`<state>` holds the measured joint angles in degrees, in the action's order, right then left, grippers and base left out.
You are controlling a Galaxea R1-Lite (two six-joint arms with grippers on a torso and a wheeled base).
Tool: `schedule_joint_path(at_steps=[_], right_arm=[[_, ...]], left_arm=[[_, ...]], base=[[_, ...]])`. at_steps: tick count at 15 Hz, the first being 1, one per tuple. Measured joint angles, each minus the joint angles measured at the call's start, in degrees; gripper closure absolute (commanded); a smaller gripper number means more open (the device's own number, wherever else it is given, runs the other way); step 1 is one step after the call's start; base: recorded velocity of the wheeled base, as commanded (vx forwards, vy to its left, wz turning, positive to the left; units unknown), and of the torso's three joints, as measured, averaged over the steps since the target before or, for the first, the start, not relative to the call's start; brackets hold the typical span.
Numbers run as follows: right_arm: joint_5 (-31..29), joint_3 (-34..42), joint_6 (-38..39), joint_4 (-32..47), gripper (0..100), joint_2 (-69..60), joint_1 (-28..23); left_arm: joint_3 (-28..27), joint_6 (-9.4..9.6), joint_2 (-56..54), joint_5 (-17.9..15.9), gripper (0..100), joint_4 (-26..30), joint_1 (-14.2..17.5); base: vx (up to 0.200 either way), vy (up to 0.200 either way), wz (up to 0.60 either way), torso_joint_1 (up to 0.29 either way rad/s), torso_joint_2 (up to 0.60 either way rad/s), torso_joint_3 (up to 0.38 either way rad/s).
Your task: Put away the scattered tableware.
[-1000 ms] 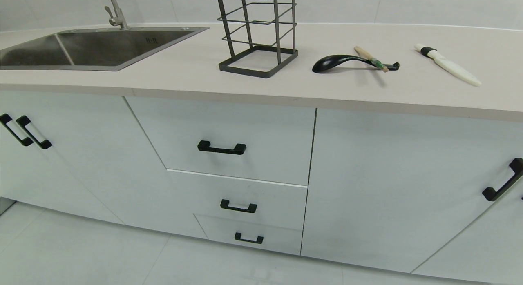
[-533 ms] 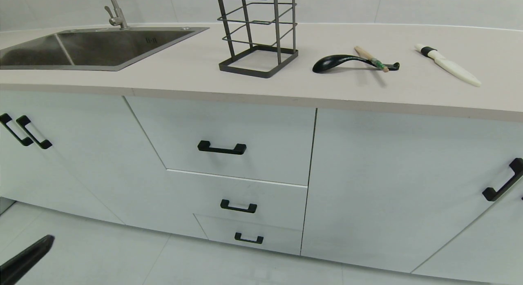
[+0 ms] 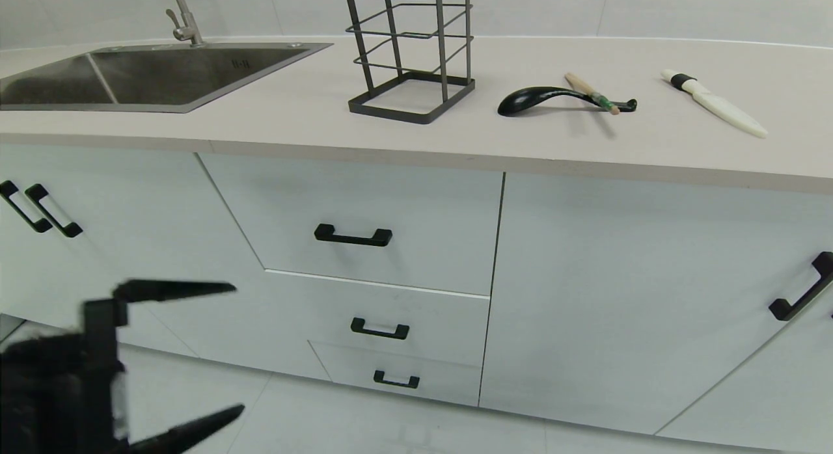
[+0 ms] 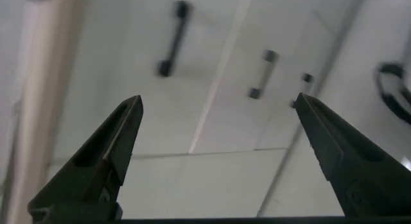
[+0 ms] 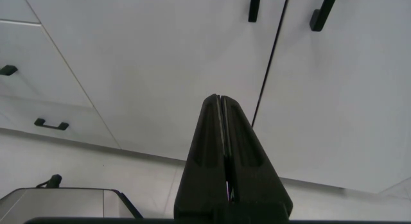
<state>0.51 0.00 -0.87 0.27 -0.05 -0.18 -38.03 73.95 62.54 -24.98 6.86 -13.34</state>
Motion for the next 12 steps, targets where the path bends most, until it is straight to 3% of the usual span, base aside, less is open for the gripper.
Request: schedule_joint_path(at_steps=[1,5,7,9,10,12], right_arm=[[0.00,0.00,0.00,-0.02,100,0.00,0.00],[0.00,0.00,0.00,0.00,100,0.00,0.00],[-0.02,0.00,0.00,-0.02,100,0.00,0.00],[0.00,0.00,0.00,-0.02,100,0.00,0.00],[0.00,0.00,0.00,0.00,100,0.00,0.00],[0.00,0.00,0.00,-0.02,100,0.00,0.00]], left_arm=[[-0.02,1.49,2.54,2.57,0,2.19,-2.18],[2.51,1.93,7.74,3.55,0,2.66,-4.46],[2.40,5.95,10.84,3.90,0,0.99,-4.96],[1.84,12.32,15.24,4.92,0,-0.20,-5.23],[1.63,13.89,17.86,5.88,0,-0.57,-5.29],[1.40,14.40,22.99,6.51,0,-0.99,-5.86]], base=[[0.000,0.000,0.00,0.000,0.00,0.000],[0.000,0.000,0.00,0.000,0.00,0.000],[0.000,0.000,0.00,0.000,0.00,0.000],[0.000,0.000,0.00,0.000,0.00,0.000],[0.000,0.000,0.00,0.000,0.00,0.000],[0.000,0.000,0.00,0.000,0.00,0.000]])
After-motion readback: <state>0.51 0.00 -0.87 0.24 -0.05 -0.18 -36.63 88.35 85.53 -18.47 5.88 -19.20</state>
